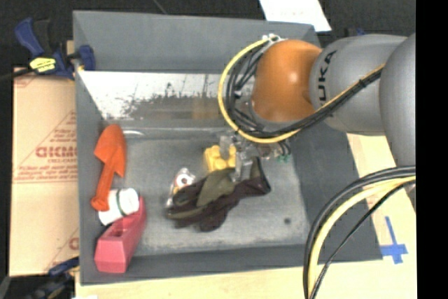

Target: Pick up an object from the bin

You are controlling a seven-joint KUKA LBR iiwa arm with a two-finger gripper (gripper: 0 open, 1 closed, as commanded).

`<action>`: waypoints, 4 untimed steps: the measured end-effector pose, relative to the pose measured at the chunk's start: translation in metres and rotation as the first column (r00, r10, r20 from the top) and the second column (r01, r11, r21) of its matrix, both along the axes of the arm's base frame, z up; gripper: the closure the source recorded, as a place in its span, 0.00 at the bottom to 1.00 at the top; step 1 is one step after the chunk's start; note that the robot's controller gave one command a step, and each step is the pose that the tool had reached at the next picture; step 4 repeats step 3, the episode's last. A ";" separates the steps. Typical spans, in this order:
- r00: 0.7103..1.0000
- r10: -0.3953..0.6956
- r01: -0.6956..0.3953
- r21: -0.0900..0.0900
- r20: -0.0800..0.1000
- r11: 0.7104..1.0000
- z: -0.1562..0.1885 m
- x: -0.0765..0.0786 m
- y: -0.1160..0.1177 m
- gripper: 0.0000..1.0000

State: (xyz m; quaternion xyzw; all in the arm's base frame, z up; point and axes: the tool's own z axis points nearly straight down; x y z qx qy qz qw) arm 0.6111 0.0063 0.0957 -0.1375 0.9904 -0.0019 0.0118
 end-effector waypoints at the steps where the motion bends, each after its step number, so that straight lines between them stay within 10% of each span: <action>1: 1.000 -0.002 0.002 0.000 0.000 1.000 0.000 0.000 0.000 1.00; 2: 1.000 -0.002 0.002 0.000 0.000 1.000 0.000 0.000 0.000 1.00; 3: 1.000 -0.005 0.005 0.001 0.004 1.000 0.137 0.008 0.021 1.00; 4: 1.000 -0.005 0.005 0.001 0.004 1.000 0.137 0.008 0.021 1.00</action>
Offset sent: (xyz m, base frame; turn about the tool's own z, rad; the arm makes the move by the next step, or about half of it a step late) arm 0.0000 0.0000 0.0000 0.0000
